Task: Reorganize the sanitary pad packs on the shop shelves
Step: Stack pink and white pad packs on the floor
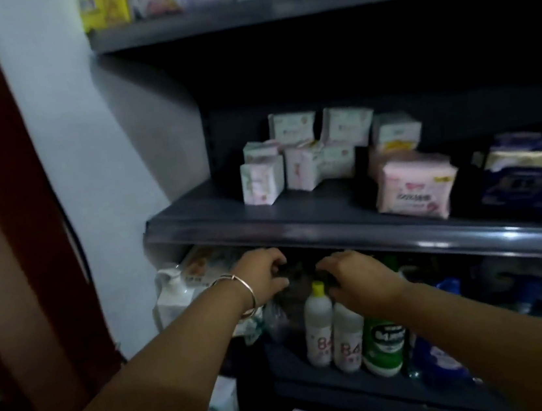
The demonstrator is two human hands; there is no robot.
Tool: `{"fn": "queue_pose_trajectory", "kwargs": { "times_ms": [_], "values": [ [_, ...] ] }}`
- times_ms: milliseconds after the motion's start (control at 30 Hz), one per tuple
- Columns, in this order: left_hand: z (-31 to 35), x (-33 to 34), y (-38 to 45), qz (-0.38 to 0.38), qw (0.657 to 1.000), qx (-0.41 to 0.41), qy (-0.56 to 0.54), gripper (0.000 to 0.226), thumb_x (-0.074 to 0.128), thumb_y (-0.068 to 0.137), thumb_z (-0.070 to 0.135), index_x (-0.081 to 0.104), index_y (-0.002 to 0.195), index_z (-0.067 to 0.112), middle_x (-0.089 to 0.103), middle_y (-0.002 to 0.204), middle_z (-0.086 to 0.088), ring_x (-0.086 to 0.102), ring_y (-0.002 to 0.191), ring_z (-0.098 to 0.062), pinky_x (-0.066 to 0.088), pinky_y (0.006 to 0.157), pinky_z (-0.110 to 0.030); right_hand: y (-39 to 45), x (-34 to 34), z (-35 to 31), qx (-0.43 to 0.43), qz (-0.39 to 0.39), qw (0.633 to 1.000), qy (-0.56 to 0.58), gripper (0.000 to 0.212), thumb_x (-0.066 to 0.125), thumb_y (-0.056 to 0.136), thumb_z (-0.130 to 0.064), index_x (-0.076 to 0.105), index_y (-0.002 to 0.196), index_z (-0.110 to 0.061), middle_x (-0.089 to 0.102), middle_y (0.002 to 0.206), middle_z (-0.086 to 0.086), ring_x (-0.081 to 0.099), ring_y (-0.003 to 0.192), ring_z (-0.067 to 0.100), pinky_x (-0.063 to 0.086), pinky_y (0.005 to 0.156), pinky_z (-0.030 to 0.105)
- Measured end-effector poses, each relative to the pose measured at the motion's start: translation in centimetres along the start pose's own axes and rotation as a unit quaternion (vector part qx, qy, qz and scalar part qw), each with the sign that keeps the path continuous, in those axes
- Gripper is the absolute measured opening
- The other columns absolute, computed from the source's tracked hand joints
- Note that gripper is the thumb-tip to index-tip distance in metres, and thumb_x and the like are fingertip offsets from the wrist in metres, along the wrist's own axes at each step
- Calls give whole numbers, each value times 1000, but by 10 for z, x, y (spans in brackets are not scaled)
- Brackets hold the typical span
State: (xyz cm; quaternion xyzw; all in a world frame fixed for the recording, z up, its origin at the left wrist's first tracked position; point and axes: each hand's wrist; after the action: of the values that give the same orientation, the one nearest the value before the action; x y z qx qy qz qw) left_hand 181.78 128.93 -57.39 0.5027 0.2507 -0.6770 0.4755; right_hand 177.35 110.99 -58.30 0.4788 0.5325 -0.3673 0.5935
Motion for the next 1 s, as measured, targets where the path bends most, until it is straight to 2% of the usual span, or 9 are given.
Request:
{"fn": "queue_pose_trajectory", "kwargs": {
  "times_ms": [100, 200, 333, 433, 533, 667, 833, 933, 1000],
  "values": [
    [39, -21, 25, 42, 999, 26, -8, 37, 66, 85, 23, 59, 119, 9, 63, 115, -10, 59, 104, -23, 41, 87, -22, -7, -36, 33, 24, 18, 1000, -9, 39, 53, 87, -15, 52, 125, -12, 55, 126, 11, 51, 117, 29, 44, 91, 34],
    [57, -37, 55, 66, 997, 28, -6, 44, 65, 86, 30, 54, 124, 12, 57, 123, -10, 55, 110, -23, 44, 94, -28, 5, -63, 59, 37, 49, 998, -28, 34, 52, 89, -18, 53, 121, -10, 55, 124, 11, 51, 114, 28, 44, 89, 34],
    [53, -54, 100, 123, 992, 7, 21, 60, 66, 84, 38, 43, 134, 14, 42, 138, -9, 40, 127, -26, 35, 106, -36, 54, -85, 75, 48, 88, 995, -9, 40, 57, 87, -20, 53, 125, -10, 54, 127, 12, 50, 116, 29, 44, 94, 36],
    [42, -65, 132, 144, 984, -57, 85, 75, 64, 80, 51, 31, 141, 21, 30, 147, -6, 27, 134, -30, 29, 106, -43, 102, -89, 79, 70, 110, 990, 49, 54, 65, 84, -28, 47, 131, -10, 50, 132, 12, 47, 121, 30, 43, 99, 38],
    [31, -74, 163, 147, 976, -93, 130, 80, 61, 79, 59, 28, 142, 21, 29, 145, -8, 29, 131, -31, 29, 103, -43, 151, -81, 89, 117, 94, 987, 63, 77, 69, 81, -39, 32, 141, -8, 41, 139, 16, 40, 126, 33, 37, 104, 40],
    [18, -79, 201, 111, 978, -116, 136, 88, 61, 77, 62, 21, 144, 21, 28, 147, -11, 29, 133, -33, 27, 103, -46, 208, -66, 101, 176, 67, 978, 94, 102, 70, 72, -51, 13, 147, -12, 29, 144, 12, 32, 131, 33, 28, 108, 40],
    [-4, -83, 246, 30, 977, -145, 153, 107, 57, 72, 71, 4, 149, 17, 16, 153, -16, 20, 139, -38, 24, 110, -53, 253, -46, 116, 250, 67, 954, 152, 119, 76, 68, -51, -1, 148, -9, 25, 146, 13, 27, 135, 32, 28, 110, 38],
    [-11, -87, 262, -18, 979, -150, 135, 109, 58, 73, 69, 5, 149, 12, 24, 152, -13, 33, 134, -33, 33, 107, -41, 270, -37, 126, 259, 77, 948, 167, 124, 76, 69, -49, -8, 149, -7, 22, 149, 17, 22, 138, 35, 23, 114, 40],
    [-12, -89, 267, -30, 981, -148, 119, 99, 59, 79, 59, 11, 148, 8, 33, 148, -11, 40, 129, -28, 39, 96, -30, 280, -32, 135, 248, 92, 940, 215, 127, 81, 65, -44, -8, 149, -10, 23, 149, 16, 21, 139, 35, 23, 115, 42]
  ]
}}
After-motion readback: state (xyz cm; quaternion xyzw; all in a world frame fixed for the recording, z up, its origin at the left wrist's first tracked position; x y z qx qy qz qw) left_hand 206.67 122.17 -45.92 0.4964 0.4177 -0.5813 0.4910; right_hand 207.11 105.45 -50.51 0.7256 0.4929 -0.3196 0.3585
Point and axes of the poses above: each hand's wrist, its own y-axis towards the middle knuckle, its own x-axis out of the palm, z = x × y
